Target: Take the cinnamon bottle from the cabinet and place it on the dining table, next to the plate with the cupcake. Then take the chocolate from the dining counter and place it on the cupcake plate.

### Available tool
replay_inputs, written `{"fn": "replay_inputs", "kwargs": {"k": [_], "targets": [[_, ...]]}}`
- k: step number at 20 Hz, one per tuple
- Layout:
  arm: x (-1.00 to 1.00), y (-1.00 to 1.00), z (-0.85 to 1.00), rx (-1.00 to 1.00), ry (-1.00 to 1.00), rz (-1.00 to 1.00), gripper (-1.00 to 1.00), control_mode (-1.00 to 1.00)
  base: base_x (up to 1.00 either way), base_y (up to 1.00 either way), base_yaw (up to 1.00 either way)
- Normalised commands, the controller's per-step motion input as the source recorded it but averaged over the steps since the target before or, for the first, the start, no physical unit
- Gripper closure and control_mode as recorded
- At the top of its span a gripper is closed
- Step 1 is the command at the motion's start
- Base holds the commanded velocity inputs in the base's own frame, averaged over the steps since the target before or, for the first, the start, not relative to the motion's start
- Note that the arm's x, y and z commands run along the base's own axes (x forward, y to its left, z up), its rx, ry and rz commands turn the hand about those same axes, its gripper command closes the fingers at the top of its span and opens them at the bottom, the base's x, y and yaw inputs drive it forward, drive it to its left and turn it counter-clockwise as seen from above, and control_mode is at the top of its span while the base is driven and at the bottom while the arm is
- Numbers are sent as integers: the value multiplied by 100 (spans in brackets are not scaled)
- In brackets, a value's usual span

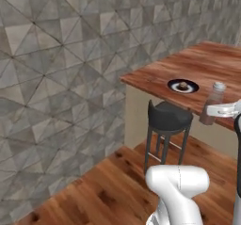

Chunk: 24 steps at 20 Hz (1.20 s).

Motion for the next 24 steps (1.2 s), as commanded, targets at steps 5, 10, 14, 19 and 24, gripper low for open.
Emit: {"fn": "replay_inputs", "kwargs": {"k": [5, 10, 14, 19, 24], "targets": [[0, 0, 0, 0, 0, 0, 100, 100, 100, 80, -53], [0, 0, 0, 0, 0, 0, 100, 100, 100, 81, -59], [0, 0, 0, 0, 0, 0, 100, 100, 100, 66, -57], [0, 0, 0, 0, 0, 0, 100, 100, 85, 14, -50], [0, 0, 0, 0, 0, 0, 100, 100, 55, -2, -40]]}}
